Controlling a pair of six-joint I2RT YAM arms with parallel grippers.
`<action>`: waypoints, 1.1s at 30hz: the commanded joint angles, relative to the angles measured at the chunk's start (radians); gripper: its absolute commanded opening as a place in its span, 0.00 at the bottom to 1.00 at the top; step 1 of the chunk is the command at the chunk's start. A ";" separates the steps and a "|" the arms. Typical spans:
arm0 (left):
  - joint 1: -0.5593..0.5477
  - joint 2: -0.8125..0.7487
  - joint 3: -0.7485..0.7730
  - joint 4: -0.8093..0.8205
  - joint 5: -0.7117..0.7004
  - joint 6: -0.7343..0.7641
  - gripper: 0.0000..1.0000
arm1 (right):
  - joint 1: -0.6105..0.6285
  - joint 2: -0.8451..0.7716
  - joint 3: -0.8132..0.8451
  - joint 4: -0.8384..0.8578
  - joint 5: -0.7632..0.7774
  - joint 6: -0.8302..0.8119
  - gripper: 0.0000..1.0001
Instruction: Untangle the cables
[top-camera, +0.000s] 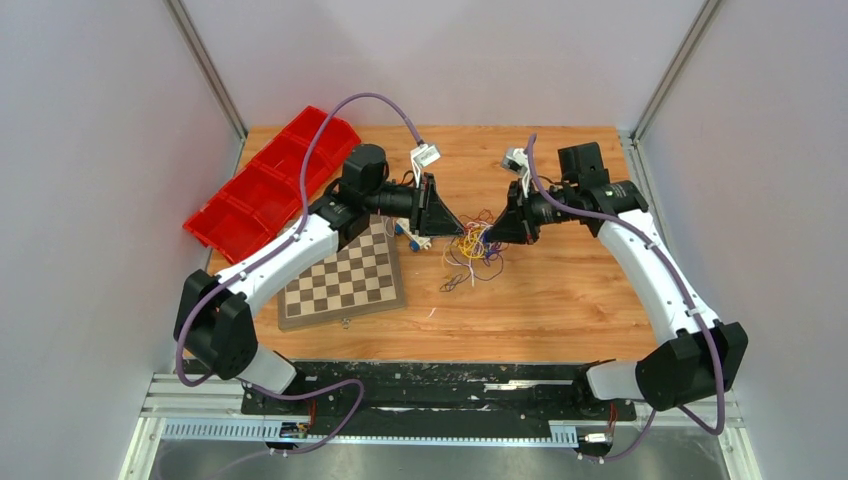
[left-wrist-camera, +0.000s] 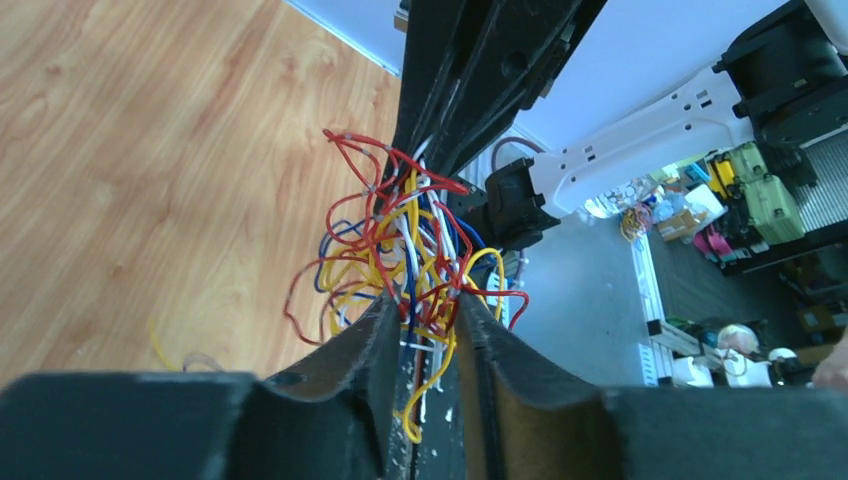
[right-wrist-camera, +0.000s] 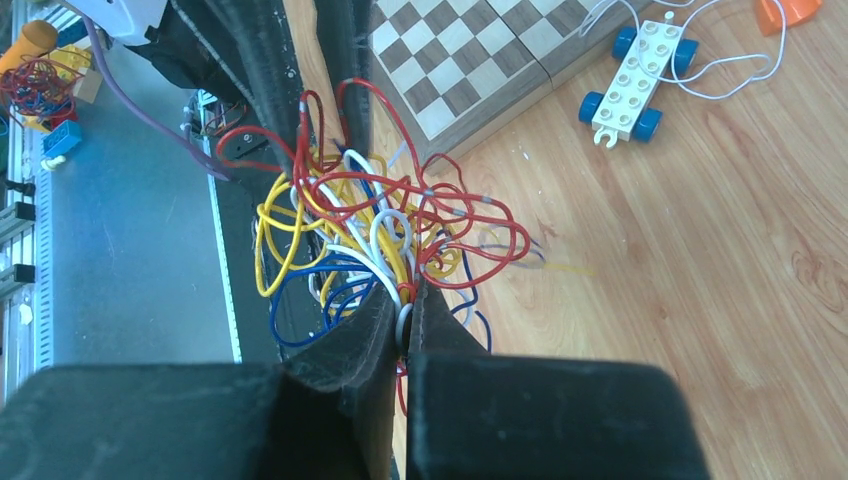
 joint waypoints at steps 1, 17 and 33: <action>-0.002 0.014 0.007 0.085 -0.008 -0.078 0.25 | 0.005 -0.042 -0.003 0.039 0.000 -0.005 0.03; 0.181 -0.181 0.025 -0.052 -0.026 -0.018 0.00 | -0.242 0.027 -0.110 0.052 0.402 -0.136 0.04; 0.541 -0.349 0.119 -0.032 -0.032 -0.090 0.00 | -0.498 0.164 -0.151 0.101 0.504 -0.291 0.00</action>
